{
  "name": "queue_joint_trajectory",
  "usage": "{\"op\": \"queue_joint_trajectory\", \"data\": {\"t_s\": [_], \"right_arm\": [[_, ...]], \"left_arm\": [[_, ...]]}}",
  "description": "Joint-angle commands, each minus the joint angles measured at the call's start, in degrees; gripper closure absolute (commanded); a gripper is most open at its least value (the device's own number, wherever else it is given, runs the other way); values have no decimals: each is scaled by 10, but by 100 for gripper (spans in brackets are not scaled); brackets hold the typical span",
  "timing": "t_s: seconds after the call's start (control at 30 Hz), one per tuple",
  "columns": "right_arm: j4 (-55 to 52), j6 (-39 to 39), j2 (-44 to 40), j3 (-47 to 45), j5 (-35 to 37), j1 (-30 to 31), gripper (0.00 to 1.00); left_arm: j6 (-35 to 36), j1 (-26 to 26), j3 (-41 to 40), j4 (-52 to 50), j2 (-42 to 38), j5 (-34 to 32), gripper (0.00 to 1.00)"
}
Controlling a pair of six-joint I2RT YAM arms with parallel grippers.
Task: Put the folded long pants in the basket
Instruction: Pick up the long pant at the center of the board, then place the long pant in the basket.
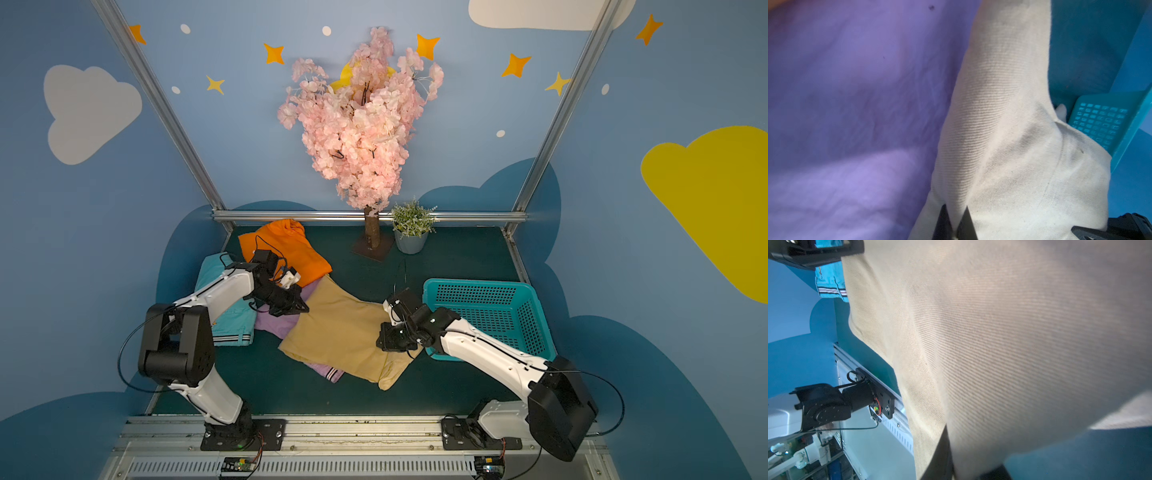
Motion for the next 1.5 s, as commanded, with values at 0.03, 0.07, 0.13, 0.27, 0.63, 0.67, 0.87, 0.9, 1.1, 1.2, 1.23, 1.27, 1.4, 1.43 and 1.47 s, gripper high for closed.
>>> {"op": "queue_joint_trajectory", "data": {"t_s": [0.03,0.07,0.13,0.27,0.63,0.67,0.87,0.9,1.1,1.2,1.23,1.27,1.4,1.43,1.47], "right_arm": [[-189,-65,-77,99,48,-30,100],[-206,-79,-98,110,72,-41,100],[-238,-95,-142,130,124,-72,100],[-303,-144,-207,183,189,-186,100],[-424,-254,-128,333,273,-452,100],[-423,-257,-123,335,293,-459,100],[-408,-273,-74,306,354,-471,100],[-400,-272,-71,297,360,-474,100],[-369,-272,-66,261,353,-484,100],[-367,-271,-51,256,330,-483,100],[-363,-272,-48,252,324,-483,100],[-360,-271,-43,248,318,-483,100],[-344,-274,-27,229,281,-480,100],[-339,-275,-24,221,272,-480,100],[-336,-273,-22,215,266,-479,100]], "left_arm": [[-78,-6,61,-64,-101,-44,97],[-110,-10,76,-77,-121,-52,97],[-167,-20,102,-89,-154,-23,97],[-263,-138,173,-86,-181,-51,97],[-438,-456,386,21,96,-139,97],[-442,-466,426,17,139,-137,97],[-432,-498,682,-77,360,-124,97],[-430,-499,715,-92,383,-134,97],[-428,-496,784,-111,449,-141,97],[-416,-491,779,-145,464,-139,97],[-407,-490,767,-158,461,-144,97],[-399,-488,750,-167,455,-167,97],[-381,-469,648,-162,411,-172,97],[-374,-462,621,-155,399,-174,97],[-371,-456,594,-153,386,-182,97]]}}
